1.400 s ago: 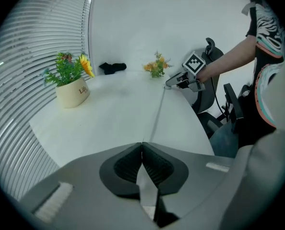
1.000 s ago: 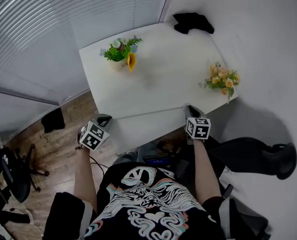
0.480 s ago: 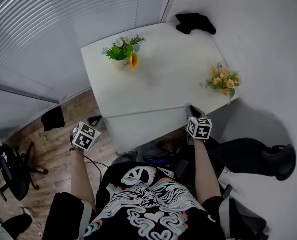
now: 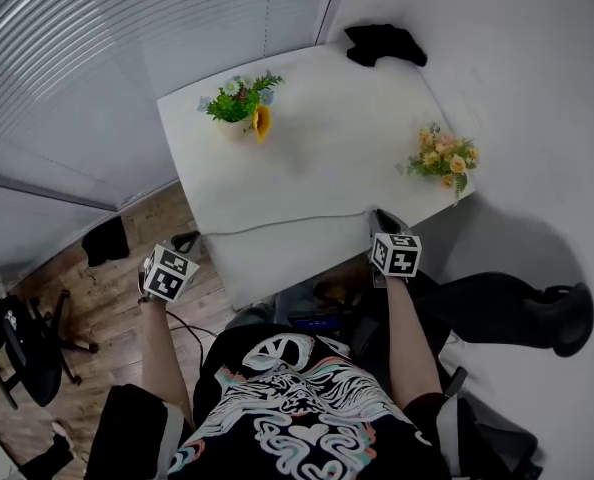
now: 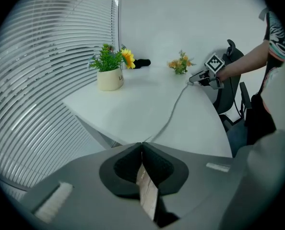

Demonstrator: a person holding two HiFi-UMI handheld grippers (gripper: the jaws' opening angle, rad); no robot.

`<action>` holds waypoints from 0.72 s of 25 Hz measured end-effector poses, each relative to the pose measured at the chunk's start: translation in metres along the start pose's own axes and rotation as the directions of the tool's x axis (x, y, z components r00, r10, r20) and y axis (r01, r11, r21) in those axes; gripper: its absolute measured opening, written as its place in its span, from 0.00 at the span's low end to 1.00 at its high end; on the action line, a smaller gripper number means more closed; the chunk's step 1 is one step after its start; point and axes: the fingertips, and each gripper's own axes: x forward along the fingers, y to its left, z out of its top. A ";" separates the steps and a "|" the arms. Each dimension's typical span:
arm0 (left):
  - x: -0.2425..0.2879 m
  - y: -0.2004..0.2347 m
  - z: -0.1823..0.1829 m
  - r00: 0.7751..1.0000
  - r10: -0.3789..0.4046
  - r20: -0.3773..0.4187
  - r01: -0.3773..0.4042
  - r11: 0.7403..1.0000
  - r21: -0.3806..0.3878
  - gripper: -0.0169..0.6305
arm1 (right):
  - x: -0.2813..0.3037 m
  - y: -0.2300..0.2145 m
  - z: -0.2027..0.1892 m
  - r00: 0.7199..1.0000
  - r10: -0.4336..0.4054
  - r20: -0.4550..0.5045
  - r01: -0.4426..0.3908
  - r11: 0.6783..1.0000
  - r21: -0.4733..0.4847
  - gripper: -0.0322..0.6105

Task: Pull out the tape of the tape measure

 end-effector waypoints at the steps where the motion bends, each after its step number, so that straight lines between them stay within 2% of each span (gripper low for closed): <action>1: 0.002 -0.002 0.002 1.000 -0.004 0.000 0.004 1.000 0.001 0.04 | 0.000 0.000 0.000 1.000 0.003 -0.002 -0.003 1.000 -0.004 0.11; 6: 0.008 -0.003 0.005 1.000 0.021 -0.004 -0.020 1.000 0.019 0.04 | 0.000 0.000 -0.001 1.000 0.007 -0.001 -0.007 1.000 -0.020 0.11; 11: 0.011 -0.001 0.005 0.999 0.043 0.019 -0.042 0.999 -0.024 0.04 | -0.001 -0.003 0.000 0.999 0.052 0.014 -0.053 0.995 0.086 0.11; 16: 0.012 -0.002 0.006 0.998 0.060 0.035 -0.059 0.998 -0.038 0.04 | 0.001 0.001 0.002 0.998 0.056 -0.011 -0.056 0.998 0.008 0.11; 18: 0.012 -0.002 0.007 0.996 0.074 0.055 -0.072 0.996 -0.051 0.11 | 0.003 0.002 0.003 0.998 0.054 -0.012 -0.054 0.998 -0.009 0.11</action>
